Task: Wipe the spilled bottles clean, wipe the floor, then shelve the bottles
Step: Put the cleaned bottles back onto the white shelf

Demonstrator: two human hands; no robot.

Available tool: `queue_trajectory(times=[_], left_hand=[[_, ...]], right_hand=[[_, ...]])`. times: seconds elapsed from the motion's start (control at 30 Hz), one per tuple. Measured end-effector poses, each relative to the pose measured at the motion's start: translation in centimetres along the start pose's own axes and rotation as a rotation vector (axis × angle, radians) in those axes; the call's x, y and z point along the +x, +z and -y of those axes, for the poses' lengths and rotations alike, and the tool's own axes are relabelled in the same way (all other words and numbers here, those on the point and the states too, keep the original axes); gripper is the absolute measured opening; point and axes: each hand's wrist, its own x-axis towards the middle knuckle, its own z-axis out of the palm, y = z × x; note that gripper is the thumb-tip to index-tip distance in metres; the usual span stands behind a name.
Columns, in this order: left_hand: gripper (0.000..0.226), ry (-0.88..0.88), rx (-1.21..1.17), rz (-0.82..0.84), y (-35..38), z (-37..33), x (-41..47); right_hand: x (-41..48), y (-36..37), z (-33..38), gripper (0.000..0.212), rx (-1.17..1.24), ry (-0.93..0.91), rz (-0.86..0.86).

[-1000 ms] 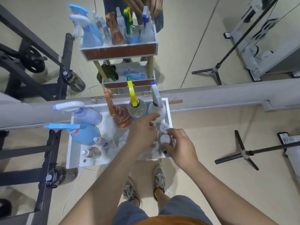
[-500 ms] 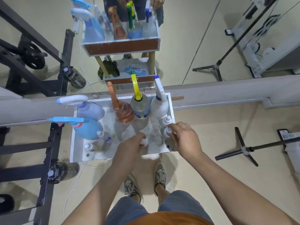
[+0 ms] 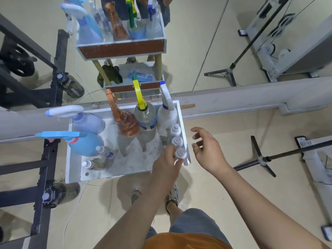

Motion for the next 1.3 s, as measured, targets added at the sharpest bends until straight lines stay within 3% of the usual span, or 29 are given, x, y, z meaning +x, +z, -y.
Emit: queue_trajectory(times=[0.1,0.2,0.33,0.6,0.8,0.87,0.93,1.03,1.13,1.2,1.3], left_hand=[[0.048,-0.169,-0.135,-0.044,0.3,-0.4,0.3],[0.073,-0.145,-0.208,0.049,0.7,-0.1,1.5],[0.075,-0.180,-0.400,0.107,2.1,0.4,3.5],[0.083,-0.126,-0.271,0.162,2.2,1.7,5.4],[0.080,-0.127,-0.250,0.150,2.4,2.0,5.5],[0.091,-0.167,-0.195,0.159,2.5,1.9,5.4],[0.102,-0.194,-0.142,0.198,1.8,1.4,5.1],[0.096,-0.189,-0.125,0.236,-1.1,0.2,3.2],[0.071,-0.102,-0.109,-0.010,-6.0,0.4,0.1],[0.048,-0.024,-0.095,-0.280,-10.0,1.6,-2.3],[0.030,-0.119,-0.048,-0.518,-15.6,4.8,-5.3]], right_hand=[[1.1,-0.5,0.7,0.059,0.051,0.065,0.111],[1.9,-0.7,1.4,0.067,0.064,0.112,0.288],[1.7,-0.4,1.7,0.078,0.028,0.069,0.434],[1.3,1.2,-0.2,0.102,-0.083,-0.039,0.404],[1.0,1.4,0.4,0.092,-0.105,-0.023,0.332],[0.6,0.9,1.2,0.089,-0.132,0.018,0.347],[0.1,-0.6,2.2,0.082,-0.341,0.097,0.369],[-0.9,-3.8,4.7,0.047,-0.680,0.143,0.489],[-2.2,-4.7,8.3,0.013,-0.471,0.011,0.548],[-2.3,-3.0,10.9,0.018,-0.243,-0.076,0.545],[-1.8,2.1,13.4,0.027,-0.033,-0.151,0.490]])
